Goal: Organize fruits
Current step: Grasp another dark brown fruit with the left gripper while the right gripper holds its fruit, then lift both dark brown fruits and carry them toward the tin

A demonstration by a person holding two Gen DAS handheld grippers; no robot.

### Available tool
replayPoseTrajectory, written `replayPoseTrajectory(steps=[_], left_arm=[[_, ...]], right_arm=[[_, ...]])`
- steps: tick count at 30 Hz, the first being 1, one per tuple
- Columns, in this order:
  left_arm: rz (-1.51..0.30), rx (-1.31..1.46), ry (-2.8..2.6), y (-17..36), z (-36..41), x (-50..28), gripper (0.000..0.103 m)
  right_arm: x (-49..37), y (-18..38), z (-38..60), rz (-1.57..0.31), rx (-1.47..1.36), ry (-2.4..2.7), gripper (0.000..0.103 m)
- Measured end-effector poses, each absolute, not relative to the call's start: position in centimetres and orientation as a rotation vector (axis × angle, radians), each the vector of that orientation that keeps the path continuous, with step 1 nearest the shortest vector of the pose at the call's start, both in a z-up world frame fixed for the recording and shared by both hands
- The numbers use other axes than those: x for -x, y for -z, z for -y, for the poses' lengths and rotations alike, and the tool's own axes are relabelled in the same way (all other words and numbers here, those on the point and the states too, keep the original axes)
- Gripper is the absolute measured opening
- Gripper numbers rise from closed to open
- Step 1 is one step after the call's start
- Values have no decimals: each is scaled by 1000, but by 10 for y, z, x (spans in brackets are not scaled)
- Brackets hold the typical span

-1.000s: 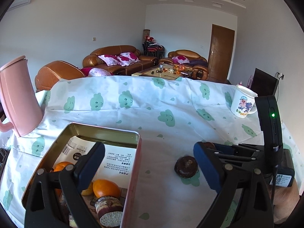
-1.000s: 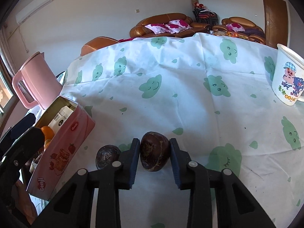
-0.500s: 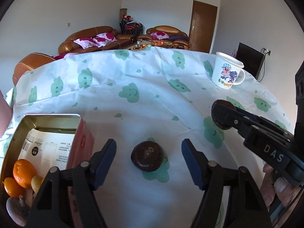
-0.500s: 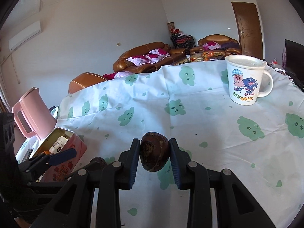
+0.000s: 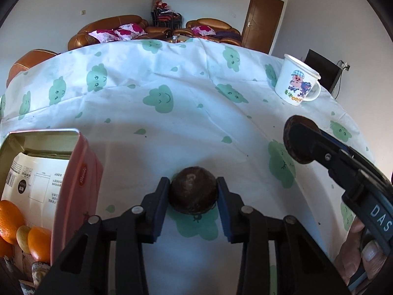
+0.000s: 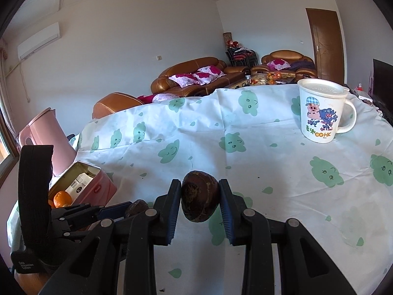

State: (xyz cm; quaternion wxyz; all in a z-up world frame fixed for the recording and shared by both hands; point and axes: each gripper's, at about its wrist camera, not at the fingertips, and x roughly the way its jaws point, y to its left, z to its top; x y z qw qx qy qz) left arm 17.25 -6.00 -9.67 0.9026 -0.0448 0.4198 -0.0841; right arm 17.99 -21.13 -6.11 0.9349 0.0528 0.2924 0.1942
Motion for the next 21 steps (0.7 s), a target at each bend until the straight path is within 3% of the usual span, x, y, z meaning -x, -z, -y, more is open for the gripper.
replayPoseTrajectory(steps=[21], left_arm=[[-544,18,49,57,58,-125,39]], right_arm=[[-152,47,205,-440,-40,-427,33]])
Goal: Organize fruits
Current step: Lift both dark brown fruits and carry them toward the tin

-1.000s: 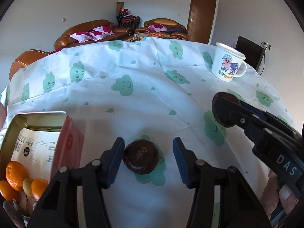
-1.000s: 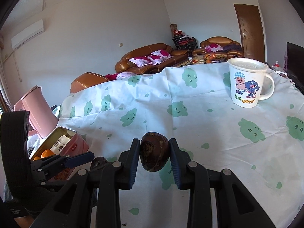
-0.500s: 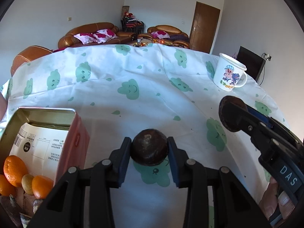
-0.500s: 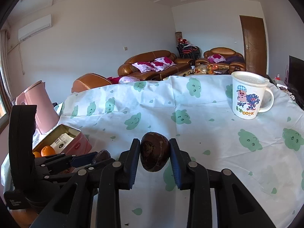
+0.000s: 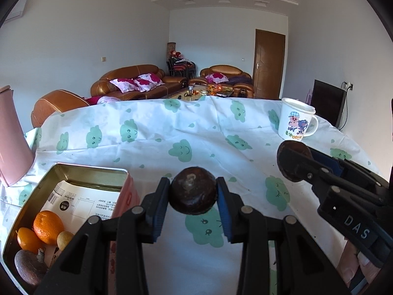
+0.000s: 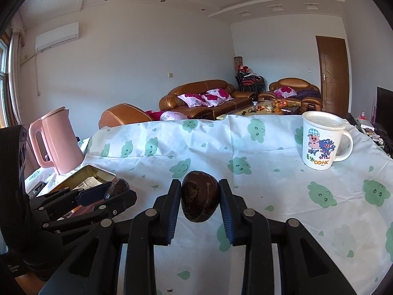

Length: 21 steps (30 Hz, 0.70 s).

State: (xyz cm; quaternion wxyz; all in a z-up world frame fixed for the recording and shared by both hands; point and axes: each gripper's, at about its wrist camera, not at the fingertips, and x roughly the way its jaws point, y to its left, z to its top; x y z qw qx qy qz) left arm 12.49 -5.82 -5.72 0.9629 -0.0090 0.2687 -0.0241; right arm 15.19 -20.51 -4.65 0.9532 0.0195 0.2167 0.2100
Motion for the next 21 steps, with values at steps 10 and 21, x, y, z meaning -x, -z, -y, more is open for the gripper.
replayPoseTrajectory(steps=[10,21], left_arm=[[-473,-11,28,51,63,-113,39],[-390,-17,8,44,62,-95,39]], right_arm=[[-138,41,202,-363,-2,-426,33],[-122,36,200,-287,28,-441,33]])
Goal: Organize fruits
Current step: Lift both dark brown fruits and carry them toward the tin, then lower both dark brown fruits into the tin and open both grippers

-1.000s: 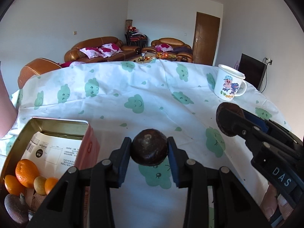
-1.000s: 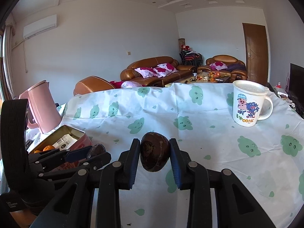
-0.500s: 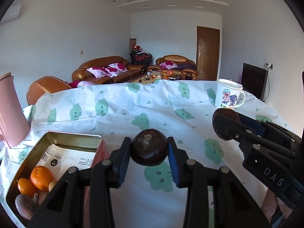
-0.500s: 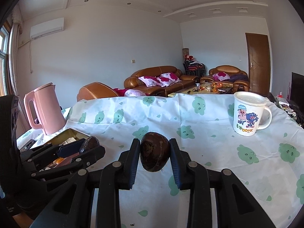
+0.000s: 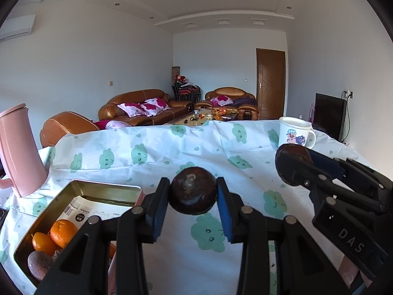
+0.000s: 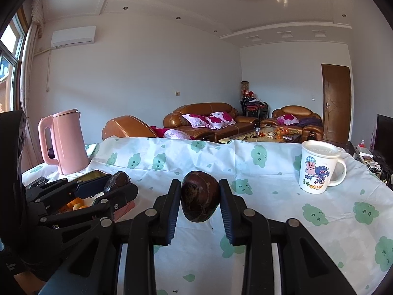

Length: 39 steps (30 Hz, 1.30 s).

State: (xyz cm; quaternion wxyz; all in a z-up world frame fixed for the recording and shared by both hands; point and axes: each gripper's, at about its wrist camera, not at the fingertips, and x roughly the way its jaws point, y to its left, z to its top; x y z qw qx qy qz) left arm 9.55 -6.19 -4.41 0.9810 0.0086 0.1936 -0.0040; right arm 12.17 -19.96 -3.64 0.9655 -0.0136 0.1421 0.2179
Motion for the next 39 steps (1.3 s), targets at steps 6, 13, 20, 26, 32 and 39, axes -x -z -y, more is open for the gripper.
replayPoseTrajectory(steps=[6,13,20,26,32,39], left_arm=[[-370,-18,-5,43,61,-91,39],[-375,-15,-9,43,59,-88,39],[-400,2,0,45,53,-85,39],[-419,18,0,46,41,-81,39],[-428,21,-15,44,27,-77,39],[-444,1,-43,37,8,-70,39]], right_arm=[[-118,36,202,-277,12,-454,33],[-115,35,199,-276,31,-466,33],[-115,37,193,-291,54,-469,33],[-119,38,187,-321,62,-476,33],[-121,39,177,-345,56,-502,33],[-123,31,150,-361,71,-556,33]])
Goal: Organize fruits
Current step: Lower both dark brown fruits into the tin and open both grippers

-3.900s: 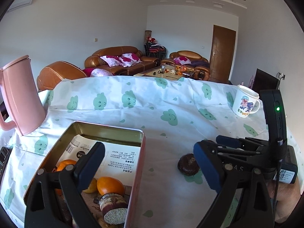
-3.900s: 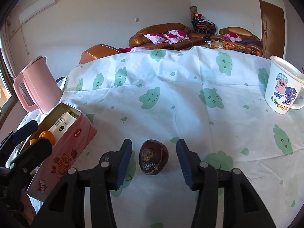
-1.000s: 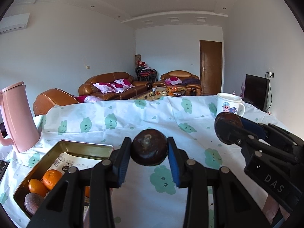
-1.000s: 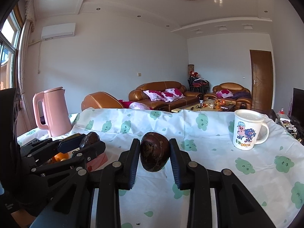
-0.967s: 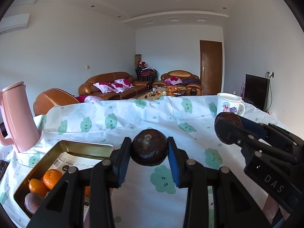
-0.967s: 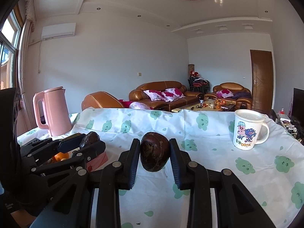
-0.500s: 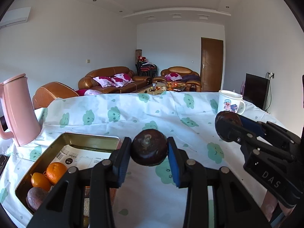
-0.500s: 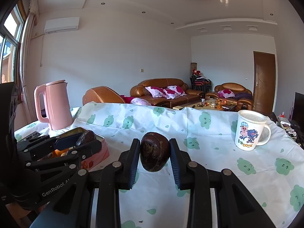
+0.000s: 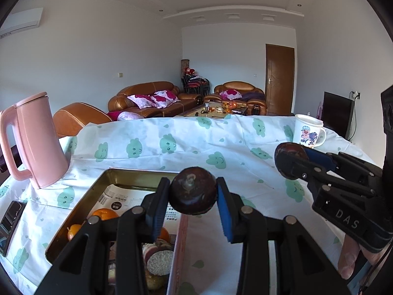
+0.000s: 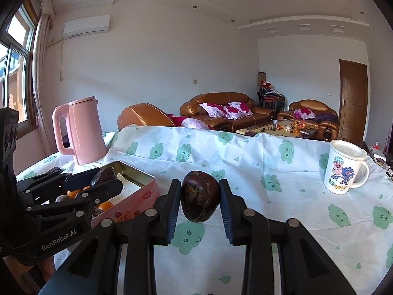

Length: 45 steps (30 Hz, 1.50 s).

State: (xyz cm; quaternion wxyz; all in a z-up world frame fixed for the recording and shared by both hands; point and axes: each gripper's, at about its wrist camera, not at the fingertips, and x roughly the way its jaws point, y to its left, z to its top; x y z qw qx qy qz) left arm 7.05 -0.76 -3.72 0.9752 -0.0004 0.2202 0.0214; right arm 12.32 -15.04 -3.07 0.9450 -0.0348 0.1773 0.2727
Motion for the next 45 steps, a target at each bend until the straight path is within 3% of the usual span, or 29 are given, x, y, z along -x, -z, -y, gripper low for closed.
replayPoseTrajectory(steps=[20,45], left_arm=[[-563,32,-165,40,-80,-86,39],[-716,54,-167,67,-100,-109,40]], right_arm=[[-131,32,47,-441,120,-734,33],[-154,70,8,-637,190,-764,34]])
